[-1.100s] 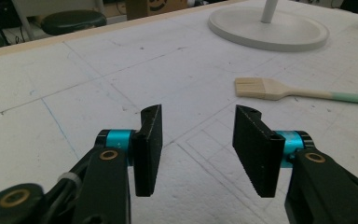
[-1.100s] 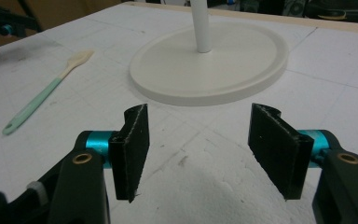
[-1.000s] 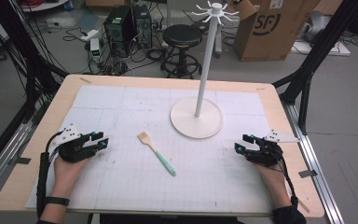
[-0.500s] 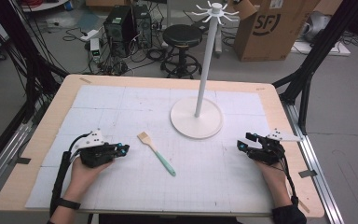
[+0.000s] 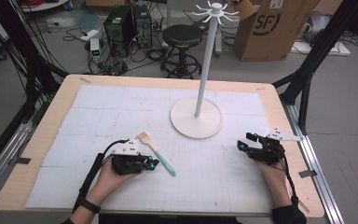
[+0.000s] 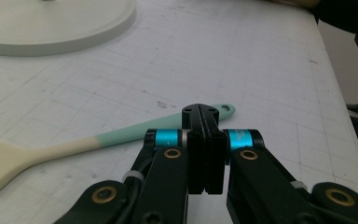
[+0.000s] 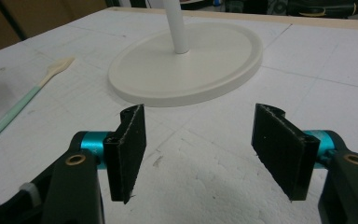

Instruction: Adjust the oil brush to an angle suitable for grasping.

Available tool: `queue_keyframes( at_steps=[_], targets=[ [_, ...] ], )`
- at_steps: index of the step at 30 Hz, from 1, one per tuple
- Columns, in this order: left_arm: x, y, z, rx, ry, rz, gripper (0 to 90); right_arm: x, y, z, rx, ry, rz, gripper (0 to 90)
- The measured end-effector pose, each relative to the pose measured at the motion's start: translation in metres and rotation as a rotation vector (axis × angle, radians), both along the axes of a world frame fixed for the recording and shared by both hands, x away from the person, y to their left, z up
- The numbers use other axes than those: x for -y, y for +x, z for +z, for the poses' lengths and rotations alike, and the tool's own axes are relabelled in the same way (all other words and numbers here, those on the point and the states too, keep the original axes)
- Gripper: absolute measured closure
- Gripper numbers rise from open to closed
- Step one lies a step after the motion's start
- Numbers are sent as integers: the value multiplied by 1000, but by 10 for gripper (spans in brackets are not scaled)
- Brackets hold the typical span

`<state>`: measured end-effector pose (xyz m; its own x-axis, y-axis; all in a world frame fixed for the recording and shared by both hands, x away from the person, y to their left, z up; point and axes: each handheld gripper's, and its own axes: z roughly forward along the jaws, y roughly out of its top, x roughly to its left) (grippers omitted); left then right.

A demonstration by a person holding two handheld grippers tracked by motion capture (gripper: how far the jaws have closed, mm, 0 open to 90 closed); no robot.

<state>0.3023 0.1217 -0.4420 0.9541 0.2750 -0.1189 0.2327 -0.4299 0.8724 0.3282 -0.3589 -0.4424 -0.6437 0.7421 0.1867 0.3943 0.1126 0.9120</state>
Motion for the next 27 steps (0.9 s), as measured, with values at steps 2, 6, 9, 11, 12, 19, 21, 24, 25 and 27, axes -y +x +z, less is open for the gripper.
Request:
queue_keyframes(
  at_steps=[2, 6, 9, 11, 12, 19, 21, 24, 25, 27],
  targets=[
    [7, 0, -3, -8, 18, -9, 897, 0, 0, 0, 1, 1, -1, 350],
    [15, 0, -5, -13, 46, -25, 897, 0, 0, 0, -1, 6, 0, 350],
    [24, -1, -7, -7, 94, -31, 897, 0, 0, 0, -4, 7, -3, 350],
    [26, -1, -8, -7, 107, -31, 897, 1, 0, 0, -1, 6, 0, 350],
    [30, -1, -8, -5, 137, -39, 898, 1, 0, 0, -1, 6, 0, 350],
    [47, 3, -7, 5, 178, -48, 897, 1, 0, 0, -1, 8, -1, 350],
    [53, 5, -6, 9, 187, -41, 897, 1, 1, 0, 1, 12, 1, 350],
    [60, 10, -5, 4, 198, -26, 897, 2, 0, 0, -7, 11, 0, 350],
    [62, 11, -4, 12, 210, -21, 897, 2, 1, 0, -3, 10, 2, 350],
    [69, 14, -2, 18, 230, -5, 897, 2, 1, 0, -6, 11, 1, 350]
  ],
)
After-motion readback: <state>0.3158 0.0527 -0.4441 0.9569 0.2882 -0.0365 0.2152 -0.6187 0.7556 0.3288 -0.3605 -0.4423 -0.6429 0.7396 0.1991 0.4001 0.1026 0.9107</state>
